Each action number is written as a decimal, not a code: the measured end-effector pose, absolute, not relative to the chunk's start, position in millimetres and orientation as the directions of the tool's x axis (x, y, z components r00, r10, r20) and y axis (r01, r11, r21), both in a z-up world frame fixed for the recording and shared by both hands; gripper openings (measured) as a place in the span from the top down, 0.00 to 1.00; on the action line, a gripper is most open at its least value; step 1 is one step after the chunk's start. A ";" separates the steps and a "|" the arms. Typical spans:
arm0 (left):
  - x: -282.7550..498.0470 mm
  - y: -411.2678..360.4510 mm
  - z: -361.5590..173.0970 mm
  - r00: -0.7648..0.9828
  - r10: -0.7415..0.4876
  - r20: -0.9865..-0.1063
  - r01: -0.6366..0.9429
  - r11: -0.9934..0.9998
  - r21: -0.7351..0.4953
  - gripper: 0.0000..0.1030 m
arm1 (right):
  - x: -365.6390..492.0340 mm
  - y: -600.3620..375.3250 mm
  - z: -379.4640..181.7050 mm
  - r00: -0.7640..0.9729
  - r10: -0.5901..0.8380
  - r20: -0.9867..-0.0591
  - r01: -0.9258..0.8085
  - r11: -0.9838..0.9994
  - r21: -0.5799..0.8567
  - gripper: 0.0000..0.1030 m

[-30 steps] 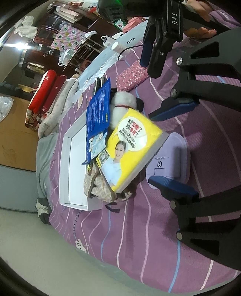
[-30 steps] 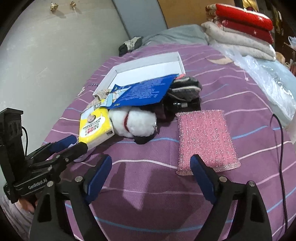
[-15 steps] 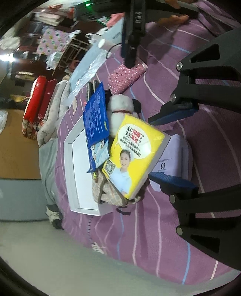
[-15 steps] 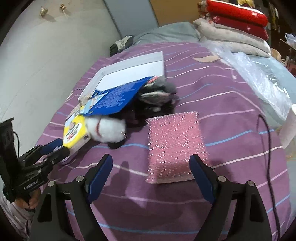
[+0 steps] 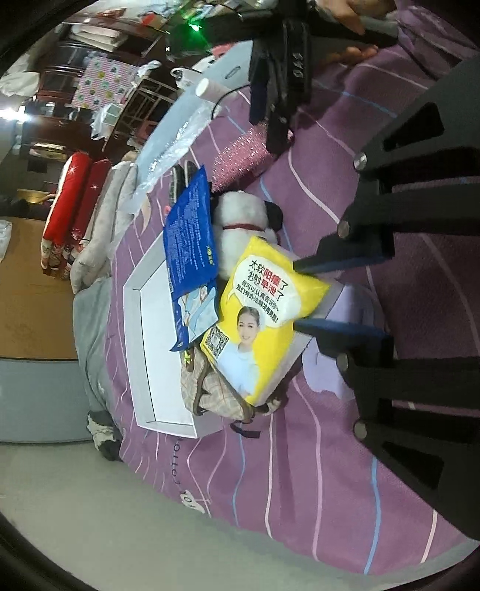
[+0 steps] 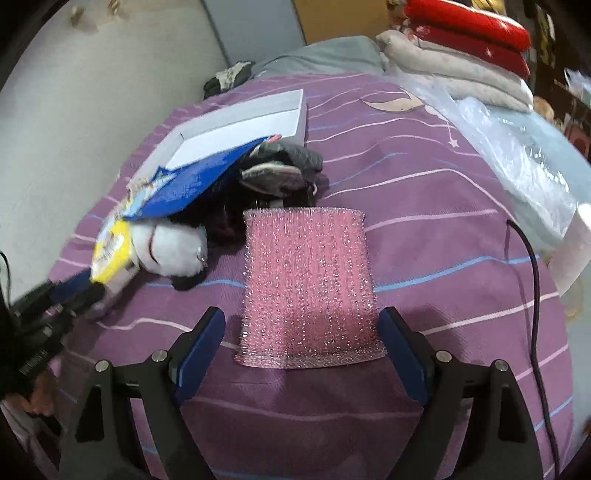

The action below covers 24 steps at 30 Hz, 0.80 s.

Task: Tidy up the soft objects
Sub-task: 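Grasp the pink sponge pad with the right gripper while the left gripper grasps the yellow book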

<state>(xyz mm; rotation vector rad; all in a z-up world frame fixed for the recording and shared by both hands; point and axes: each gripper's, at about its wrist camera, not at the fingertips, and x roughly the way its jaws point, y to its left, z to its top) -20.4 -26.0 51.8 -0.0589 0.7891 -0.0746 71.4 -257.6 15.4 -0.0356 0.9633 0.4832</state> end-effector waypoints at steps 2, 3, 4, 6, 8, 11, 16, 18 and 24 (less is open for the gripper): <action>-20.7 -25.3 51.5 0.701 -0.094 -0.707 0.047 0.995 -0.087 0.78 | 73.6 -258.8 15.1 0.475 0.372 -0.797 -0.404 0.897 0.178 0.16; -21.0 -25.3 51.6 0.701 -0.095 -0.707 0.047 0.995 -0.088 0.79 | 74.5 -261.4 15.2 0.477 0.375 -0.795 -0.398 0.899 0.185 0.16; -21.4 -25.9 51.9 0.702 -0.095 -0.706 0.047 0.995 -0.087 0.79 | 75.4 -264.1 15.4 0.478 0.381 -0.791 -0.391 0.899 0.197 0.16; -21.3 -26.2 53.0 0.704 -0.093 -0.704 0.045 0.995 -0.087 0.81 | 78.9 -269.7 16.6 0.478 0.395 -0.785 -0.375 0.899 0.224 0.16; -22.3 -26.0 54.8 0.709 -0.090 -0.700 0.038 0.995 -0.088 0.84 | 81.2 -274.0 17.4 0.483 0.396 -0.781 -0.359 0.903 0.236 0.13; -24.5 -24.3 61.3 0.723 -0.090 -0.685 0.029 0.995 -0.100 0.85 | 85.2 -272.1 13.0 0.474 0.363 -0.802 -0.352 0.913 0.205 0.11; -28.7 -21.9 75.3 0.751 -0.083 -0.655 0.017 0.994 -0.106 0.87 | 82.4 -265.4 8.1 0.473 0.345 -0.811 -0.370 0.913 0.172 0.13; -30.4 -21.1 79.9 0.761 -0.077 -0.644 0.012 0.994 -0.104 0.88 | 81.2 -263.5 8.2 0.472 0.338 -0.814 -0.376 0.913 0.160 0.23; -36.6 -19.0 96.2 0.790 -0.056 -0.611 -0.007 0.995 -0.100 0.89 | 79.8 -264.7 9.7 0.436 0.386 -0.813 -0.395 0.894 0.212 0.48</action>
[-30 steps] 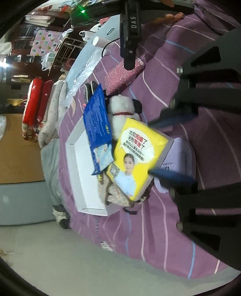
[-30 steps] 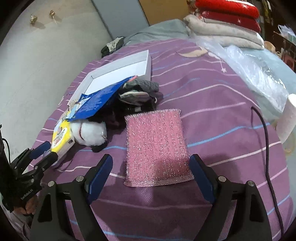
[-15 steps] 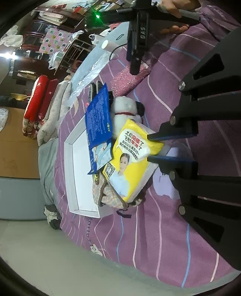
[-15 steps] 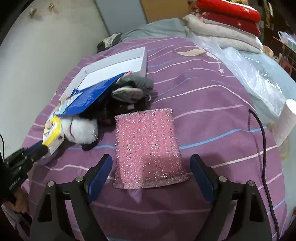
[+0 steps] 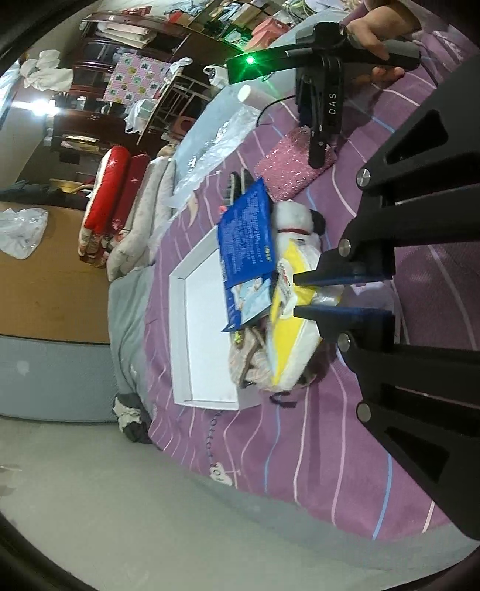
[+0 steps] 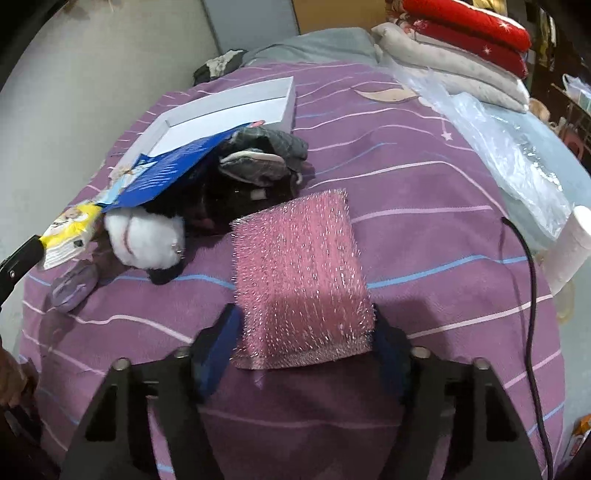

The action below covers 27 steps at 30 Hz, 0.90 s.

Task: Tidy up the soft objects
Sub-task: 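Grasp the pink sponge pad with the right gripper while the left gripper grasps the yellow book, then carry the yellow book and pink sponge over the white box with both grippers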

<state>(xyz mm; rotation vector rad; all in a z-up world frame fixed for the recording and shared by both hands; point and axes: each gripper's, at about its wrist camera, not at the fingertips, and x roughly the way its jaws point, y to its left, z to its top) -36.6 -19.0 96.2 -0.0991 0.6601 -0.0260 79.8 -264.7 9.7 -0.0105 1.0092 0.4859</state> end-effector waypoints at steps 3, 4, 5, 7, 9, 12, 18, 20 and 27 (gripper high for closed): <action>-39.7 -15.0 104.7 0.804 -0.044 -0.593 -0.023 0.994 -0.105 0.90 | 79.5 -270.3 15.8 0.419 0.442 -0.793 -0.388 0.877 0.284 0.59; -40.6 -12.9 109.0 0.810 -0.042 -0.586 -0.028 0.993 -0.110 0.90 | 79.3 -271.8 18.9 0.417 0.460 -0.784 -0.387 0.870 0.305 0.63; -41.6 -11.1 111.9 0.813 -0.042 -0.580 -0.031 0.993 -0.115 0.90 | 78.9 -273.5 22.7 0.416 0.476 -0.775 -0.384 0.864 0.325 0.69; -43.8 -6.9 119.5 0.825 -0.039 -0.564 -0.038 0.991 -0.125 0.90 | 77.9 -278.3 34.1 0.420 0.512 -0.749 -0.382 0.849 0.366 0.77; -45.1 -2.9 128.3 0.837 -0.032 -0.547 -0.048 0.990 -0.131 0.90 | 76.1 -280.8 46.2 0.429 0.543 -0.722 -0.386 0.832 0.397 0.85; -46.4 2.4 138.7 0.848 -0.027 -0.529 -0.056 0.988 -0.141 0.90 | 75.0 -282.3 62.2 0.443 0.570 -0.692 -0.390 0.817 0.424 0.85; -41.8 14.5 153.8 0.865 -0.012 -0.502 -0.072 0.987 -0.147 0.90 | 77.1 -286.5 90.1 0.476 0.591 -0.651 -0.389 0.806 0.447 0.85; -35.4 19.0 157.8 0.868 -0.021 -0.496 -0.066 0.985 -0.158 0.90 | 80.3 -287.2 97.9 0.486 0.589 -0.645 -0.392 0.807 0.441 0.85; -14.4 29.2 167.4 0.878 -0.035 -0.477 -0.047 0.986 -0.159 0.90 | 100.4 -277.1 131.9 0.519 0.606 -0.602 -0.415 0.795 0.443 0.85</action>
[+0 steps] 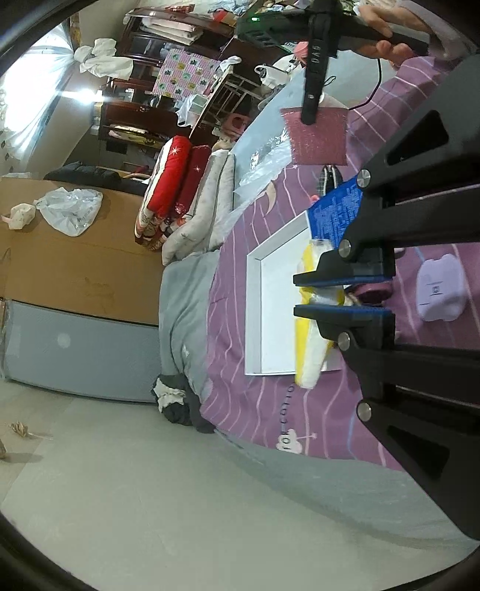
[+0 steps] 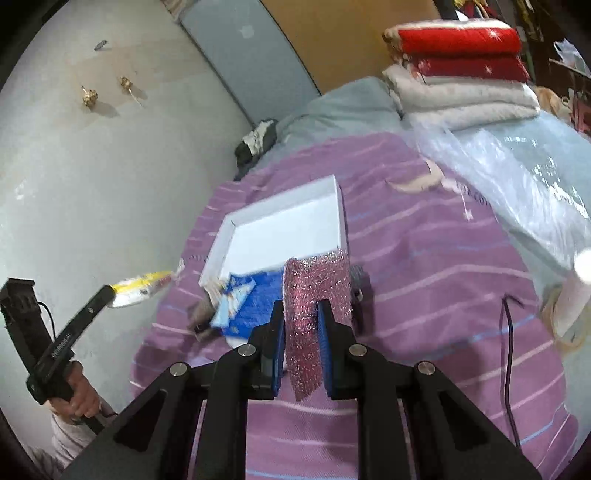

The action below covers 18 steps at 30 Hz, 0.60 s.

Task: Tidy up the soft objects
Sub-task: 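Carry the yellow book and pink sponge over the white box with both grippers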

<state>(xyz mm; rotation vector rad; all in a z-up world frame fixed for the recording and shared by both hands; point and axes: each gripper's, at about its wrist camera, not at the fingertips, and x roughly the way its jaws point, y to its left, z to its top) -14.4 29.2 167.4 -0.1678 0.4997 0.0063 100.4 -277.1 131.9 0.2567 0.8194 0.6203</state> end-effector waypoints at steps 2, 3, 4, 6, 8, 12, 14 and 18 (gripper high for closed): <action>-6.5 29.8 168.5 0.881 -0.042 -0.471 -0.033 0.988 -0.150 0.91 | 105.5 -271.9 140.5 0.525 0.614 -0.590 -0.431 0.789 0.438 0.85; -5.3 30.3 169.1 0.881 -0.044 -0.470 -0.029 0.989 -0.147 0.93 | 110.8 -267.5 144.9 0.523 0.623 -0.581 -0.441 0.782 0.441 0.85; 0.3 30.7 169.1 0.881 -0.045 -0.471 -0.027 0.989 -0.144 0.93 | 114.9 -264.5 147.7 0.520 0.633 -0.574 -0.447 0.774 0.449 0.85; 11.5 32.6 168.5 0.877 -0.054 -0.477 -0.019 0.989 -0.146 0.94 | 128.4 -255.0 152.2 0.510 0.654 -0.558 -0.453 0.756 0.472 0.85; 23.8 33.9 167.3 0.874 -0.052 -0.482 -0.021 0.989 -0.145 0.94 | 142.3 -245.1 154.1 0.504 0.666 -0.550 -0.449 0.746 0.492 0.85; 39.0 34.5 170.5 0.879 -0.050 -0.474 -0.012 0.992 -0.126 0.94 | 162.6 -228.5 153.8 0.485 0.695 -0.530 -0.440 0.718 0.538 0.87; 45.1 35.8 174.8 0.886 -0.049 -0.462 -0.006 0.993 -0.118 0.94 | 172.1 -221.4 153.5 0.466 0.727 -0.505 -0.440 0.685 0.580 0.87; 67.7 41.1 181.8 0.890 -0.055 -0.452 0.002 0.993 -0.116 0.94 | 190.4 -205.3 150.8 0.453 0.744 -0.492 -0.432 0.666 0.608 0.87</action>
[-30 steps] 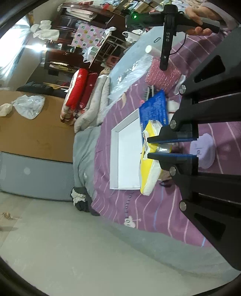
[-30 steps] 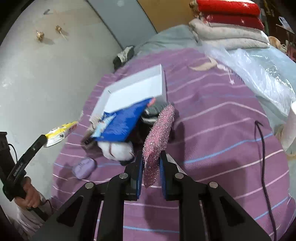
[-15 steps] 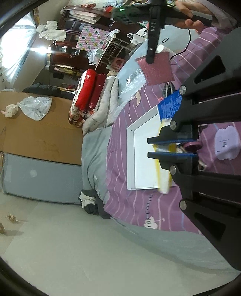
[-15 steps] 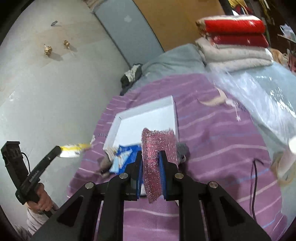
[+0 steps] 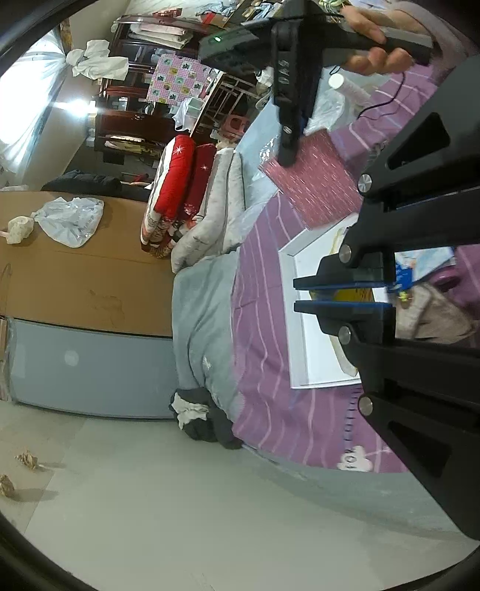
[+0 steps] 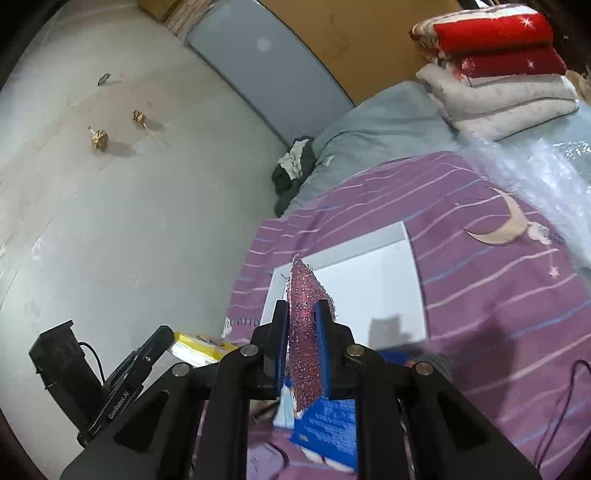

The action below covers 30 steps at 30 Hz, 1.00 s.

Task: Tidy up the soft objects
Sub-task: 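Carry the yellow book and pink sponge over the white box with both grippers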

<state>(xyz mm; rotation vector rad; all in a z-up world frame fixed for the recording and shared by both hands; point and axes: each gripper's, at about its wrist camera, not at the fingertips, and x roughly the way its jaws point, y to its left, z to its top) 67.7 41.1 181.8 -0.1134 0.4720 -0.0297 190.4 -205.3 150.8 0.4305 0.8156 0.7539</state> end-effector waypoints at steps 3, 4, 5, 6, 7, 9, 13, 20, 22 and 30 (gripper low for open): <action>92.0 48.4 177.3 0.882 -0.071 -0.466 0.005 0.990 -0.143 0.94 | 206.8 -192.0 137.4 0.414 0.765 -0.494 -0.411 0.641 0.648 0.87; 100.0 51.2 174.3 0.879 -0.077 -0.470 0.005 0.988 -0.152 0.94 | 212.6 -188.2 132.0 0.404 0.768 -0.496 -0.401 0.636 0.659 0.87; 109.1 54.3 170.3 0.875 -0.083 -0.477 0.006 0.987 -0.162 0.94 | 217.9 -184.6 126.4 0.399 0.770 -0.498 -0.390 0.634 0.668 0.87; 116.7 56.7 166.2 0.871 -0.091 -0.484 0.007 0.985 -0.172 0.94 | 224.2 -181.1 120.3 0.396 0.771 -0.499 -0.378 0.632 0.676 0.87; 124.1 59.1 162.0 0.867 -0.098 -0.489 0.008 0.983 -0.183 0.94 | 229.1 -178.4 115.2 0.394 0.770 -0.502 -0.369 0.633 0.681 0.87; 138.1 63.6 152.6 0.863 -0.112 -0.493 0.013 0.980 -0.200 0.94 | 239.1 -171.6 104.6 0.394 0.762 -0.514 -0.348 0.641 0.684 0.87; 159.0 67.3 131.4 0.851 -0.127 -0.509 0.015 0.976 -0.218 0.94 | 254.6 -157.2 88.8 0.385 0.749 -0.540 -0.315 0.656 0.686 0.87; 142.3 68.8 105.2 0.807 -0.126 -0.577 0.014 0.981 -0.195 0.94 | 266.8 -142.3 65.7 0.349 0.711 -0.611 -0.283 0.701 0.654 0.87; 136.4 73.3 104.1 0.794 -0.111 -0.598 -0.004 0.982 -0.189 0.94 | 267.7 -143.8 60.4 0.345 0.685 -0.642 -0.279 0.728 0.627 0.87; 132.9 73.6 63.8 0.669 0.076 -0.740 -0.101 0.995 0.010 0.99 | 270.3 -141.6 54.0 0.333 0.627 -0.704 -0.261 0.779 0.571 0.87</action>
